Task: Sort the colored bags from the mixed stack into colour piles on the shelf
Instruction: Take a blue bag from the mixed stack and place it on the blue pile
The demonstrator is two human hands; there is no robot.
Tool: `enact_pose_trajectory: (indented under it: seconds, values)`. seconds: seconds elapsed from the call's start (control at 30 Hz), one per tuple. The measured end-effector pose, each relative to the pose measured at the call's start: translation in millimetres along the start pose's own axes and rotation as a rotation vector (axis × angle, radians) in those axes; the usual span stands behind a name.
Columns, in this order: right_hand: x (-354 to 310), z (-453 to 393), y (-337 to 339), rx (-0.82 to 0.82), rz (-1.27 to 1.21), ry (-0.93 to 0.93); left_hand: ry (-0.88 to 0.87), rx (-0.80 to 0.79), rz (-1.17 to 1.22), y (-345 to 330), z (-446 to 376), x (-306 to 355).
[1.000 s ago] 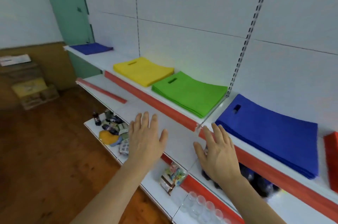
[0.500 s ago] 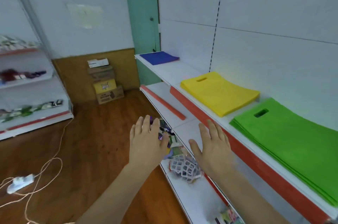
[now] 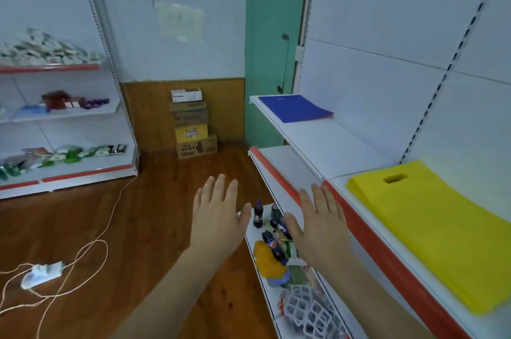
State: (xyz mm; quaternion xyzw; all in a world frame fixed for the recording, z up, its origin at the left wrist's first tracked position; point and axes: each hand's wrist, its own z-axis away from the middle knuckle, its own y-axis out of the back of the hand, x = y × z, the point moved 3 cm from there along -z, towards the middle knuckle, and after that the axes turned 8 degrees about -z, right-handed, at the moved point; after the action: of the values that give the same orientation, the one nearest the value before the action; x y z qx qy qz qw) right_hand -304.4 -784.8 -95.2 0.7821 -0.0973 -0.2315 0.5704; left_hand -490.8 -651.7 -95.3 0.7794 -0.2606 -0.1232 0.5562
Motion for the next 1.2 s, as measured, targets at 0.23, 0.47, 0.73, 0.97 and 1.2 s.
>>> enact_pose_trajectory:
  seconds: [0.23, 0.47, 0.73, 0.97, 1.2]
  values:
    - [-36.1, -123.5, -27.4, 0.010, 0.016, -0.098, -0.051, -0.015, 0.051, -34.5, -133.5, -48.5]
    - [-32.0, -221.6, -53.2, 0.007, 0.044, -0.188, -0.150, -0.039, 0.098, -76.0, -241.5, -54.6]
    - [1.4, -363.0, -94.2, 0.072, 0.022, -0.279, -0.245, -0.077, 0.097, -138.9, -393.5, -43.2]
    - [30.4, -474.4, -99.0, 0.119, 0.024, -0.351, -0.346, -0.090, 0.157, -164.0, -528.0, -13.0]
    - [55.1, -532.5, -118.0, 0.110, 0.083, -0.491, -0.468, -0.172, 0.179, -215.6, -618.8, 14.8]
